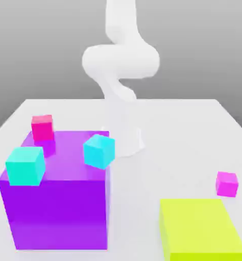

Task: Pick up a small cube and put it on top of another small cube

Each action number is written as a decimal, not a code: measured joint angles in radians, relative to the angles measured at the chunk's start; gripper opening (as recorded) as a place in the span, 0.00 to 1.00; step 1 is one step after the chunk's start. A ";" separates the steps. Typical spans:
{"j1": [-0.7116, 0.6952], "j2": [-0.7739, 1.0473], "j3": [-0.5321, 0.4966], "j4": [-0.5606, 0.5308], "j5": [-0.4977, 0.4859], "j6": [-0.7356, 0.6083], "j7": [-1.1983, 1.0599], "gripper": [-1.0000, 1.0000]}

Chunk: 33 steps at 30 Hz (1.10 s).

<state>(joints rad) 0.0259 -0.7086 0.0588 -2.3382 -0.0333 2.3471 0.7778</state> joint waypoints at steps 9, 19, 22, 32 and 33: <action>0.109 0.339 0.192 -0.139 -0.118 0.172 -0.086 0.50; 0.296 0.696 0.358 -0.292 -0.181 0.364 -0.226 0.50; 0.351 0.791 0.406 -0.340 -0.150 0.426 -0.303 0.50; 0.525 1.038 0.200 -0.305 -0.394 0.601 -0.139 0.50; 0.543 1.053 0.178 -0.302 -0.411 0.613 -0.126 0.00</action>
<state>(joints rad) 0.5688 0.3447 0.2367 -2.6400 -0.4441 2.9603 0.6513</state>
